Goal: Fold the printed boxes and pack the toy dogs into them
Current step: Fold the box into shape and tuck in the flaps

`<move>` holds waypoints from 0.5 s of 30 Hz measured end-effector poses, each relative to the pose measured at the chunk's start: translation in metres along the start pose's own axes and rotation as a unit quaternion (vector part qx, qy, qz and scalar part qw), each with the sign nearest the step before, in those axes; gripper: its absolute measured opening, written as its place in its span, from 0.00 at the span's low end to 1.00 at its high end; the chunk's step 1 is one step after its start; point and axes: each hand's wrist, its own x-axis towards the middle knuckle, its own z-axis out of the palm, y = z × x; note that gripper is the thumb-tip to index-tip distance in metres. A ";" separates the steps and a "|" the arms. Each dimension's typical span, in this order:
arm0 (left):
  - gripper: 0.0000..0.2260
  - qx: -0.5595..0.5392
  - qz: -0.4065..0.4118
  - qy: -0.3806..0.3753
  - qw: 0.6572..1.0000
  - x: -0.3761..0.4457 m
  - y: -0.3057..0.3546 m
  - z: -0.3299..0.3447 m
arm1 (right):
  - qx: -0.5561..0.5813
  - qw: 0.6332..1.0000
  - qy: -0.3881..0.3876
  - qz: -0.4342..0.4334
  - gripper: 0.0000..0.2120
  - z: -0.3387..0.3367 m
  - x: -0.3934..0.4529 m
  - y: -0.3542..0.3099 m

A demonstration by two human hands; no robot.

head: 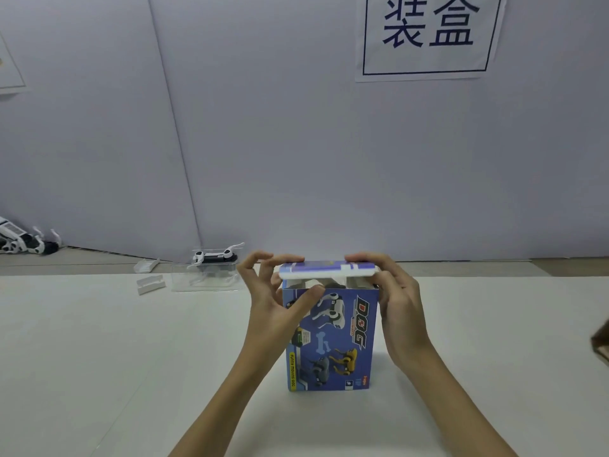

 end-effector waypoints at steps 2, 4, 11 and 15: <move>0.29 0.016 0.000 -0.004 1.000 0.000 -0.001 -0.002 | -0.002 1.000 0.006 0.006 0.14 0.001 -0.001 0.003; 0.27 0.014 -0.020 -0.021 0.999 0.000 -0.002 -0.004 | 0.003 1.000 0.006 0.004 0.17 0.001 -0.001 0.003; 0.32 0.007 -0.024 -0.008 1.000 -0.002 -0.013 -0.006 | -0.002 1.000 0.004 -0.029 0.16 0.001 -0.003 0.008; 0.21 0.013 0.002 -0.005 1.000 -0.008 -0.019 -0.002 | -0.051 0.997 -0.013 -0.048 0.17 -0.006 -0.003 0.005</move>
